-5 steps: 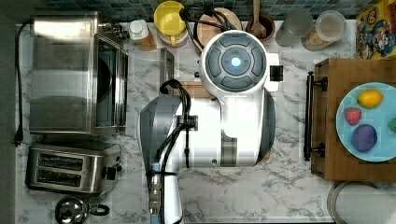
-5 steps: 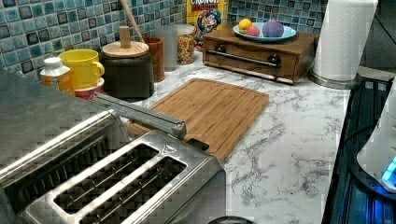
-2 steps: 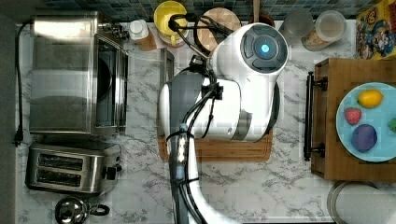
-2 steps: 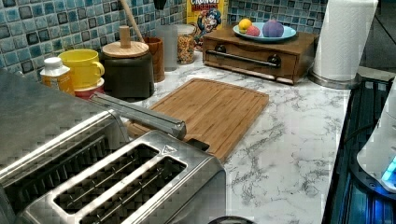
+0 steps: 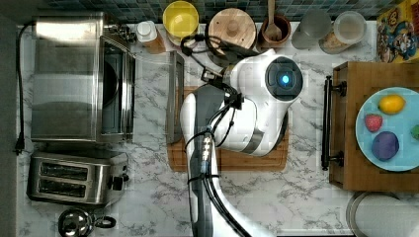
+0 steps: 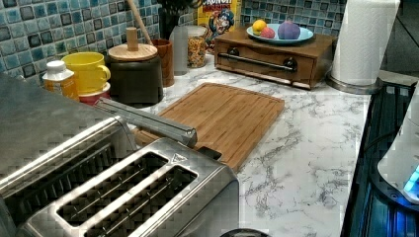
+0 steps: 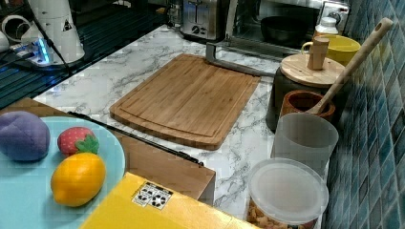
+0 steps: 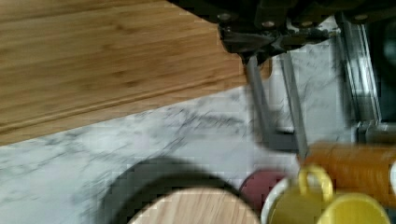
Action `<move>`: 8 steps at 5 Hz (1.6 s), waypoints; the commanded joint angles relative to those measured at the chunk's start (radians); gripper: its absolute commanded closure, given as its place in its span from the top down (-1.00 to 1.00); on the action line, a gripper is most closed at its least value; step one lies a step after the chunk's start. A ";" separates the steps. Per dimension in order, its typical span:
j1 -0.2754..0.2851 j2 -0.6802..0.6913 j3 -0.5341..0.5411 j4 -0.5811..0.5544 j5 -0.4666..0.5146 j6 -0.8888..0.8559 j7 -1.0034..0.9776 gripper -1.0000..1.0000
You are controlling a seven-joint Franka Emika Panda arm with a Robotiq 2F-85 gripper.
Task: Close the oven.
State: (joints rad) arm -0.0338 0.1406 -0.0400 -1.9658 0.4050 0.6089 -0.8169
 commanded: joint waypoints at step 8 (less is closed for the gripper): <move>-0.056 0.182 0.126 -0.062 0.570 0.182 -0.601 -1.00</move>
State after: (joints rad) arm -0.0687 0.3748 0.0393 -2.1230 0.9014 0.7930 -1.3525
